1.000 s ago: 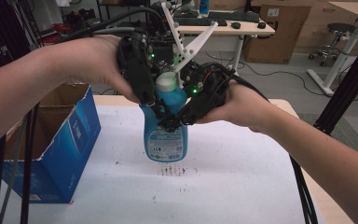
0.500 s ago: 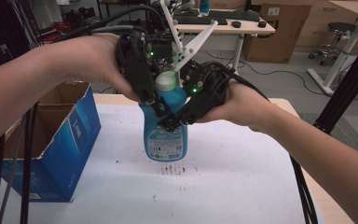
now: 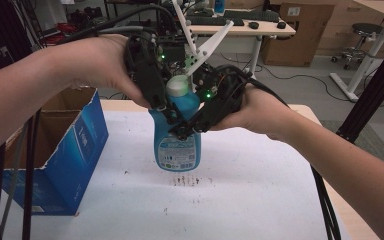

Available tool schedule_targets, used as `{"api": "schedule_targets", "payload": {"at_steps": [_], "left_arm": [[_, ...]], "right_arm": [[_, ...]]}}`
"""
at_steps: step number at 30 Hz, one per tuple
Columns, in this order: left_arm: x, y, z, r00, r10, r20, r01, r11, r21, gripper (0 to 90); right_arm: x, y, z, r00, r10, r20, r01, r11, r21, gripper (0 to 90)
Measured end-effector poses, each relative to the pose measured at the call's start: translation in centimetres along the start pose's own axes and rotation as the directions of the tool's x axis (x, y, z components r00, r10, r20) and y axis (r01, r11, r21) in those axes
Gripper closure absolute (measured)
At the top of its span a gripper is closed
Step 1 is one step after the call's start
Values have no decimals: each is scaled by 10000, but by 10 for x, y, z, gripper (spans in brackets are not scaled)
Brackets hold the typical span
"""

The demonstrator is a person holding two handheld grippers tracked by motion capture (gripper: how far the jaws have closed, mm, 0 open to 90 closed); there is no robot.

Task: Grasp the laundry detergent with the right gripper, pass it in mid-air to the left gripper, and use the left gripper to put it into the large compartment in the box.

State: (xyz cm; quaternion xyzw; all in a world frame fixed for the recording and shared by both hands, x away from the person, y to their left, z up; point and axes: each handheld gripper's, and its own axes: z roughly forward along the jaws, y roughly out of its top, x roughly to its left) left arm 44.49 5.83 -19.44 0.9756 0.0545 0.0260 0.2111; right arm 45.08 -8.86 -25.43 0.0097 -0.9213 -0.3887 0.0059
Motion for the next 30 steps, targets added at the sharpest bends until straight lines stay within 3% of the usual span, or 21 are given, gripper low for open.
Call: {"api": "schedule_targets", "payload": {"at_steps": [12,18,30], "left_arm": [[0,0,-1,10000,77,-35,-76,9999,116,289],[-2,-1,-1,9998,175,78,-176,9998,75,351],[-2,-3,-2,9999,80,67,-78,9995,-296,372]], "right_arm": [[1,1,1,10000,42,40,-42,10000,53,451],[1,1,1,10000,58,58,-59,9999,86,450],[0,1,2,10000,39,59,-39,10000,60,449]]}}
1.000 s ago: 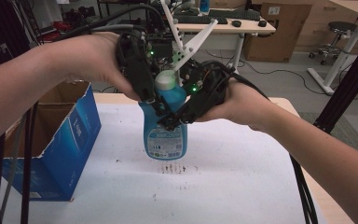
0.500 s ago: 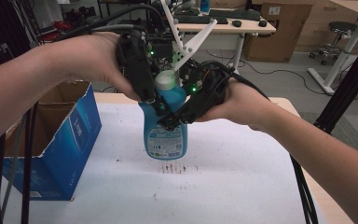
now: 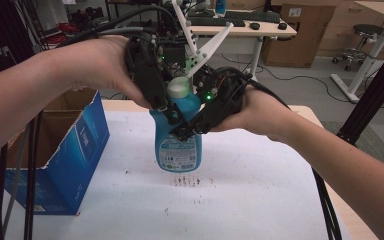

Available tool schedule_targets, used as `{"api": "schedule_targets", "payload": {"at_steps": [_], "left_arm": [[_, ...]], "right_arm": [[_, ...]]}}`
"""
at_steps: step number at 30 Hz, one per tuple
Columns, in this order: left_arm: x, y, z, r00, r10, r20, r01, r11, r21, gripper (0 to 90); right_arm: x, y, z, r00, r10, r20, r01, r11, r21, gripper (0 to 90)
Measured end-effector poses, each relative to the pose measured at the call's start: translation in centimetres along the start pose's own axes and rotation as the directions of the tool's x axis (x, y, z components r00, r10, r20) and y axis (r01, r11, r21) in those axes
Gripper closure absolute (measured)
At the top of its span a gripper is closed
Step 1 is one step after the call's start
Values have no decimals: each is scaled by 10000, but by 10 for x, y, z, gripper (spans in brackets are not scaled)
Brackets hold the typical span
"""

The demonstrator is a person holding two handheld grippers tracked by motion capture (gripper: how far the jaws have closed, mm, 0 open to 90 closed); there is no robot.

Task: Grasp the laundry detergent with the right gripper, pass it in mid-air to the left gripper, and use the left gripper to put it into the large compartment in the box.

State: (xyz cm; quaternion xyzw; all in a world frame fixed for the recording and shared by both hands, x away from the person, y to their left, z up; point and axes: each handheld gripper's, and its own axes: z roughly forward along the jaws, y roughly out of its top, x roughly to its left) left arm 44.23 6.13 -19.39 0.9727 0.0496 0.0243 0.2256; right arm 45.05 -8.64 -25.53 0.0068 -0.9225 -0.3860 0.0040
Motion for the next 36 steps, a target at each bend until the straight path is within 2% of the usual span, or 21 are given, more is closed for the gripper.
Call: {"api": "schedule_targets", "payload": {"at_steps": [5,9,10,11,13,14,16,21,25,27,30,33,34,36], "left_arm": [[-1,0,0,9999,139,-70,-139,9999,50,377],[0,-1,-1,9999,113,-32,-113,9999,-109,379],[1,-1,-2,10000,83,14,-83,9999,-100,379],[2,-2,-2,9999,119,13,-119,9999,-66,379],[2,-3,-3,9999,127,12,-127,9999,-37,379],[1,-3,-3,10000,48,21,-48,10000,-56,379],[1,-4,-5,9999,121,-13,-121,9999,16,379],[0,-8,-10,10000,25,-15,-25,10000,23,379],[1,-15,-20,9997,-245,-52,244,9997,-96,379],[2,-19,-27,9993,-311,-191,307,9994,-176,379],[2,-26,-41,9970,-640,-446,624,9974,-361,379],[1,-34,-56,9903,-1171,-753,1127,9919,-593,379],[1,-34,-56,9903,-1171,-753,1127,9919,-593,379],[1,-42,-71,9806,-1614,-1111,1544,9856,-693,379]], "right_arm": [[-1,0,1,10000,3,11,-3,10000,-27,443],[-2,-1,0,10000,-18,-26,18,9999,-153,428],[-2,-1,1,10000,-33,-57,32,9997,-224,383],[-2,-1,1,10000,-50,-20,49,9996,-285,292],[-1,-1,2,10000,23,78,-20,9993,-382,220],[-1,-1,2,9999,88,-138,-94,9991,-420,219],[-2,-2,2,9985,348,-424,-362,9988,-330,131],[-3,-7,-6,9983,524,-266,-534,9978,-405,125],[-5,-14,-18,9973,735,-28,-736,9970,-220,125],[-7,-20,-23,9963,841,181,-841,9965,13,125],[-9,-30,-31,9926,1074,558,-1094,9934,341,125],[-12,-38,-39,9881,1309,809,-1361,9887,624,125],[-12,-38,-39,9881,1309,809,-1361,9887,624,125],[-13,-46,-46,9837,1518,964,-1601,9834,851,125]]}}
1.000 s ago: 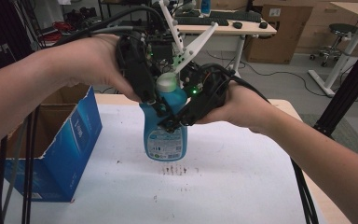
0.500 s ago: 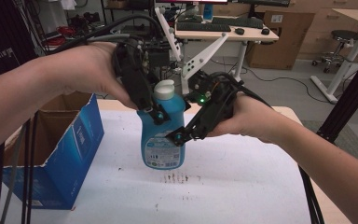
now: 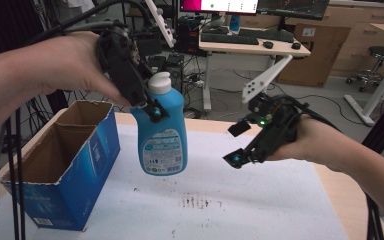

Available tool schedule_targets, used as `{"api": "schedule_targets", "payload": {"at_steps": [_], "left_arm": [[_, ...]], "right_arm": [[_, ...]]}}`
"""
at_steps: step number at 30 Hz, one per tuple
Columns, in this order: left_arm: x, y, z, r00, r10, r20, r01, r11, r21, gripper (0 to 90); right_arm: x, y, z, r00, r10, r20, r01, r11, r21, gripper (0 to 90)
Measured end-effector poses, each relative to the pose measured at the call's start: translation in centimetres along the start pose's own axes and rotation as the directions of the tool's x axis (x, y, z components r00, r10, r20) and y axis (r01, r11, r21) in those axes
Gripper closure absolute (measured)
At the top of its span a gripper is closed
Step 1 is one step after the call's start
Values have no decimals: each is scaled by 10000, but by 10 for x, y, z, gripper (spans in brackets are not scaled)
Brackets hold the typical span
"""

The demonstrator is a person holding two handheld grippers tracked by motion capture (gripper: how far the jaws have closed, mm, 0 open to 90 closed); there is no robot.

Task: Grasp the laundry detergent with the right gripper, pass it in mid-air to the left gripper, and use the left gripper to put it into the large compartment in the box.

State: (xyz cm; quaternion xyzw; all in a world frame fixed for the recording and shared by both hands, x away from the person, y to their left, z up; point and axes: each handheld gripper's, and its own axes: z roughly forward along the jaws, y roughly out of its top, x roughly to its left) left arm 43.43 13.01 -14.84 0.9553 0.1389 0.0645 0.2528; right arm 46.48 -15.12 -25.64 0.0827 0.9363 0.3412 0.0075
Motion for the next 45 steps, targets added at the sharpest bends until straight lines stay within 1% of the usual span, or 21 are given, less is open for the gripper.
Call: {"api": "schedule_targets", "payload": {"at_steps": [2,6,8,9,13,14,16,17,18,19,20,24,26,28,29,31,35,38,42,44,45], "left_arm": [[2,-6,-12,9993,-271,-249,268,9996,-115,379],[5,-18,-35,9935,-865,-733,832,9954,-467,380],[6,-25,-47,9884,-1185,-954,1133,9919,-579,380],[7,-30,-53,9840,-1406,-1094,1332,9885,-720,380],[9,-45,-72,9680,-1987,-1536,1857,9780,-947,381],[10,-49,-76,9630,-2144,-1632,2000,9746,-1003,380],[11,-58,-85,9488,-2538,-1878,2367,9654,-1089,381],[11,-61,-87,9450,-2611,-1969,2442,9639,-1062,381],[12,-65,-91,9376,-2783,-2087,2605,9593,-1088,381],[12,-65,-91,9376,-2783,-2087,2605,9593,-1088,381],[14,-74,-97,9197,-3126,-2377,2948,9494,-1080,381],[18,-89,-105,8915,-3610,-2738,3458,9326,-1036,381],[19,-95,-107,8814,-3735,-2893,3606,9275,-989,381],[20,-101,-109,8685,-3883,-3081,3781,9209,-947,381],[20,-104,-110,8605,-3990,-3169,3898,9160,-949,381],[20,-108,-111,8482,-4112,-3339,4054,9097,-906,381],[20,-117,-109,8300,-4324,-3524,4315,8980,-856,381],[20,-122,-106,8199,-4469,-3578,4487,8898,-832,381],[18,-126,-102,8177,-4456,-3644,4537,8885,-684,381],[17,-130,-98,8147,-4513,-3641,4627,8844,-611,381],[16,-131,-96,8152,-4500,-3647,4623,8848,-584,381]], "right_arm": [[-3,-6,-4,9999,83,117,-85,9998,182,125],[-8,-18,-14,9989,314,336,-331,9981,520,125],[-11,-24,-18,9982,406,448,-431,9974,583,125],[-12,-26,-20,9978,469,476,-499,9967,633,125],[-17,-36,-28,9945,661,814,-731,9936,859,125],[-19,-38,-31,9937,747,837,-815,9934,812,125],[-21,-42,-35,9916,892,939,-966,9923,775,125],[-22,-44,-38,9904,937,1017,-1018,9918,777,125],[-23,-45,-39,9896,965,1068,-1050,9915,768,125],[-23,-45,-39,9896,965,1068,-1050,9915,768,125],[-24,-47,-42,9883,979,1168,-1082,9905,853,125],[-29,-57,-54,9812,1253,1467,-1385,9868,836,126],[-32,-61,-58,9772,1403,1594,-1546,9846,813,126],[-34,-65,-62,9738,1500,1709,-1654,9830,798,125],[-35,-67,-64,9719,1549,1773,-1712,9819,805,126],[-37,-71,-67,9679,1662,1888,-1837,9798,792,125],[-41,-78,-72,9627,1795,2025,-1989,9767,799,125],[-42,-82,-75,9578,1930,2128,-2129,9742,746,125],[-43,-85,-78,9545,2021,2192,-2229,9720,747,125],[-43,-88,-79,9538,2007,2236,-2232,9715,801,125],[-42,-89,-79,9535,2010,2246,-2236,9714,798,125]]}}
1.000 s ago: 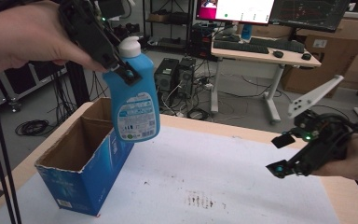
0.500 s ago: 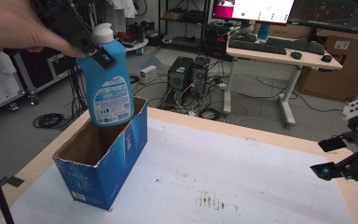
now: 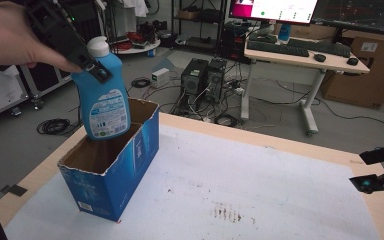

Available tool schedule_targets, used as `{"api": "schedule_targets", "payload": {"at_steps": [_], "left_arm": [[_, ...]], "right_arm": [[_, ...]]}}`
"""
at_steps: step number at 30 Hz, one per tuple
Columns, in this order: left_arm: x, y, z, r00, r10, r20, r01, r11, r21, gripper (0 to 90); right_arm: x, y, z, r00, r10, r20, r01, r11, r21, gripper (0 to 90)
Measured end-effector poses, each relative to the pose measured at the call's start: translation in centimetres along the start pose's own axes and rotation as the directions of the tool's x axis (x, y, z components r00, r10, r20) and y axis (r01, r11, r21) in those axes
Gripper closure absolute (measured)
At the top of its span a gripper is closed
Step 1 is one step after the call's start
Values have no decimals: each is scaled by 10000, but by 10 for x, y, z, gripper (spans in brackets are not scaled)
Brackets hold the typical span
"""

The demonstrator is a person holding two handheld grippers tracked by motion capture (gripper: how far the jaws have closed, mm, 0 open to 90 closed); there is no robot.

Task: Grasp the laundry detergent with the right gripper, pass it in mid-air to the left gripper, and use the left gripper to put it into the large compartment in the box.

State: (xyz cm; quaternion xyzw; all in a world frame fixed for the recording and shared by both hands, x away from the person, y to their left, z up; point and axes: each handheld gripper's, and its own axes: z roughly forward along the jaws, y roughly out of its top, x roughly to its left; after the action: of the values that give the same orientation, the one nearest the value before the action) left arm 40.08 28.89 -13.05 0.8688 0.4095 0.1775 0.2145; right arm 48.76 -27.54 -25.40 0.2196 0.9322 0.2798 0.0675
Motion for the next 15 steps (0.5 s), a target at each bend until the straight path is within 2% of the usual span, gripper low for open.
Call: {"api": "schedule_targets", "payload": {"at_steps": [9,15], "left_arm": [[-4,-14,17,9996,-196,192,192,9996,219,381],[-7,-25,35,9992,-243,315,228,9986,477,381]], "right_arm": [[0,-3,-3,10000,12,77,-12,10000,13,125],[2,-4,-5,9999,-12,123,12,10000,-27,125]]}}
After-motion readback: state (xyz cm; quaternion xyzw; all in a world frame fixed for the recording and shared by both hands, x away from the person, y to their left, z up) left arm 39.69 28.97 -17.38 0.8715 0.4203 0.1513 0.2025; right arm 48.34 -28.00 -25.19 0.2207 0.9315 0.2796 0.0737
